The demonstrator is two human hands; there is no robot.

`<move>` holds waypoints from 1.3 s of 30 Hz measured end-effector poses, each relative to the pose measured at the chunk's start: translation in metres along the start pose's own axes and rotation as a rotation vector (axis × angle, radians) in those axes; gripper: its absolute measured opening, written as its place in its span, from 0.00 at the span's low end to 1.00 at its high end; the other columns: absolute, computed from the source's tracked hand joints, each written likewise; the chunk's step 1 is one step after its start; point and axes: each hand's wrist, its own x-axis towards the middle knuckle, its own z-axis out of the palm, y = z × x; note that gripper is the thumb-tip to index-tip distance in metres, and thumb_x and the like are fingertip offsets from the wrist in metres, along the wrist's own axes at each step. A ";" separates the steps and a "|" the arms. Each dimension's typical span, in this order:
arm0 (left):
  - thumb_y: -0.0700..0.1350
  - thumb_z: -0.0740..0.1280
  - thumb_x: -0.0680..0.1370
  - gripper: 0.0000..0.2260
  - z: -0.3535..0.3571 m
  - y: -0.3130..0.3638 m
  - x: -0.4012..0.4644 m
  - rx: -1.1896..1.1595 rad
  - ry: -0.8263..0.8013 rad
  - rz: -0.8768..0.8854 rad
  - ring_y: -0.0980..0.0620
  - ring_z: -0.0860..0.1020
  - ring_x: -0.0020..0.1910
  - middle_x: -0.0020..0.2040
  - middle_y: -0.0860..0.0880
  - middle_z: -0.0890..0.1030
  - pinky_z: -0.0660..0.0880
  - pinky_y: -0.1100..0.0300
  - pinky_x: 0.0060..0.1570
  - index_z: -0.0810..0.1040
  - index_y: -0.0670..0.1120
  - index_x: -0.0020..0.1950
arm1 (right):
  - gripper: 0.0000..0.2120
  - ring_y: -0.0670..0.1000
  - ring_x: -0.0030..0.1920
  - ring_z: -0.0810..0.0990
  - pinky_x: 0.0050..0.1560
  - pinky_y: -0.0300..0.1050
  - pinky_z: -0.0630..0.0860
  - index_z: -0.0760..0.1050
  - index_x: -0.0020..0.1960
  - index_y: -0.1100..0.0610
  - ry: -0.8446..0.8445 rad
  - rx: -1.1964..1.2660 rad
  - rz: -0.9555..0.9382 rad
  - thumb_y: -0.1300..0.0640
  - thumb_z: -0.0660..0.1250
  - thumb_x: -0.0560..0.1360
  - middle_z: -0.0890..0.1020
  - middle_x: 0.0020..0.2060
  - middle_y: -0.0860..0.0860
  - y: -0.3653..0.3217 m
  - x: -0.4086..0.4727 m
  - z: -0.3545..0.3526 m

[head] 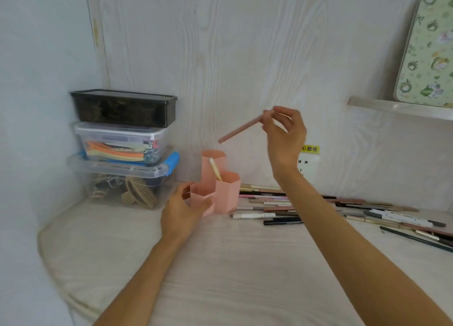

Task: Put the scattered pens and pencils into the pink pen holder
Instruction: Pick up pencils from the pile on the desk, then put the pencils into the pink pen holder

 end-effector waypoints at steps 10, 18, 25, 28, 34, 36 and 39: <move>0.60 0.73 0.66 0.29 0.001 0.005 -0.005 0.075 -0.031 -0.018 0.54 0.76 0.58 0.60 0.56 0.78 0.70 0.61 0.50 0.70 0.56 0.65 | 0.10 0.48 0.52 0.80 0.59 0.52 0.75 0.81 0.52 0.53 -0.798 -0.798 -0.042 0.52 0.63 0.77 0.85 0.49 0.48 0.053 -0.015 0.046; 0.56 0.77 0.63 0.37 -0.005 0.024 -0.019 0.252 0.179 0.311 0.50 0.72 0.59 0.62 0.49 0.74 0.69 0.61 0.52 0.67 0.48 0.67 | 0.13 0.43 0.55 0.75 0.56 0.35 0.67 0.75 0.57 0.47 -0.602 -0.566 0.148 0.48 0.55 0.80 0.81 0.52 0.44 0.042 -0.027 -0.061; 0.49 0.73 0.69 0.07 0.018 0.039 -0.043 0.529 -0.048 0.713 0.53 0.78 0.46 0.44 0.56 0.80 0.72 0.62 0.39 0.80 0.52 0.46 | 0.05 0.44 0.47 0.80 0.48 0.34 0.73 0.81 0.45 0.48 -0.752 -0.741 0.390 0.58 0.69 0.73 0.83 0.43 0.45 0.053 -0.039 -0.156; 0.49 0.69 0.73 0.07 0.021 0.034 -0.043 0.623 -0.122 0.673 0.53 0.76 0.54 0.49 0.55 0.81 0.73 0.60 0.47 0.82 0.52 0.50 | 0.09 0.41 0.47 0.79 0.48 0.32 0.71 0.81 0.42 0.45 -0.865 -0.838 0.307 0.60 0.73 0.69 0.82 0.43 0.43 0.053 -0.037 -0.160; 0.52 0.66 0.75 0.07 0.016 0.028 -0.040 0.594 -0.154 0.588 0.55 0.75 0.54 0.51 0.56 0.80 0.71 0.60 0.51 0.81 0.54 0.51 | 0.07 0.48 0.50 0.72 0.53 0.43 0.70 0.81 0.48 0.45 -0.833 -0.968 0.078 0.52 0.71 0.70 0.79 0.43 0.44 0.062 -0.050 -0.158; 0.52 0.66 0.76 0.05 0.013 0.029 -0.039 0.505 -0.137 0.570 0.57 0.76 0.49 0.47 0.59 0.79 0.74 0.59 0.46 0.79 0.54 0.49 | 0.08 0.47 0.51 0.70 0.55 0.42 0.68 0.80 0.50 0.45 -0.822 -0.986 0.009 0.51 0.69 0.71 0.77 0.46 0.45 0.068 -0.056 -0.153; 0.52 0.67 0.76 0.03 0.008 0.034 -0.038 0.202 -0.044 0.431 0.60 0.75 0.43 0.44 0.62 0.78 0.71 0.64 0.39 0.78 0.57 0.49 | 0.08 0.44 0.50 0.67 0.52 0.36 0.62 0.80 0.52 0.47 -0.804 -0.966 -0.056 0.52 0.68 0.73 0.75 0.44 0.42 0.074 -0.063 -0.145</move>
